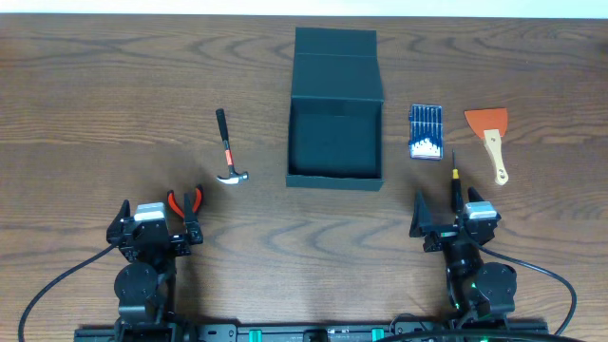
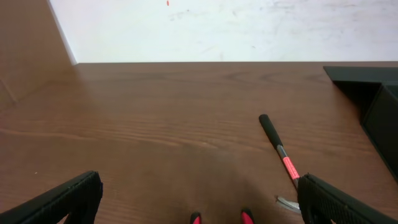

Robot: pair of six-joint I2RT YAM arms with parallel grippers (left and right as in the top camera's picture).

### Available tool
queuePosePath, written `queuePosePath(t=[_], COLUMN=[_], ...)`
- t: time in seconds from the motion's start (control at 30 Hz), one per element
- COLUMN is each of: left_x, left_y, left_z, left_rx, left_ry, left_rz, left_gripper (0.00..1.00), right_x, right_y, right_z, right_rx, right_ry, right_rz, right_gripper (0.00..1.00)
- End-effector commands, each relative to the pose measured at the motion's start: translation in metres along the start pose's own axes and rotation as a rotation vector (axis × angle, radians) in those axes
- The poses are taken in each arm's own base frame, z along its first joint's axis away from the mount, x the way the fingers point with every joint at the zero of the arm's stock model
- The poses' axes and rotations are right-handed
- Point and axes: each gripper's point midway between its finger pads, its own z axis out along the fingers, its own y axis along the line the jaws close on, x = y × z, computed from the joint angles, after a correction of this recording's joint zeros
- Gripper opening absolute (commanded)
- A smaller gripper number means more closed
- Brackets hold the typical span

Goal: Pack container

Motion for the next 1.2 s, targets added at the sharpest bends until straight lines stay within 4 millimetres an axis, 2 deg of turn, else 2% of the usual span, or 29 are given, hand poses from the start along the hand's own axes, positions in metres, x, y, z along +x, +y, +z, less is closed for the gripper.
queuePosePath(t=[0.0,0.4,0.57,0.73,0.9,1.0,1.07,1.17], left_x=[0.014,0.014,0.014,0.014,0.014,0.014,0.014,0.014], left_y=[-0.003,-0.003,-0.003,-0.003,-0.003,-0.003,-0.003,-0.003], left_z=[0.003,0.003,0.003,0.003,0.003,0.003,0.003,0.003], left_rx=[0.011,0.011,0.011,0.011,0.011,0.011,0.011,0.011], left_ry=[0.027,0.027,0.028,0.028,0.028,0.028,0.028,0.028], left_rz=[0.018,0.018,0.018,0.018,0.018,0.018,0.018,0.018], left_gripper=[0.99,0.99,0.98,0.99,0.99,0.99,0.99,0.99], right_x=[0.0,0.0,-0.001,-0.007,-0.027,-0.042,-0.053,-0.077], right_y=[-0.002,-0.002,-0.01,-0.009,-0.021,-0.029,-0.032,-0.038], right_z=[0.0,0.0,0.0,-0.001,-0.005,-0.006,-0.001,0.016], right_rx=[0.009,0.01,0.053,0.048,0.125,0.182,0.198,0.224], right_ry=[-0.001,-0.001,-0.007,-0.023,-0.038,0.02,0.068,0.135], right_rz=[0.018,0.017,0.018,0.018,0.018,-0.031,-0.061,-0.06], right_gripper=[0.99,0.99,0.99,0.99,0.99,0.99,0.99,0.99])
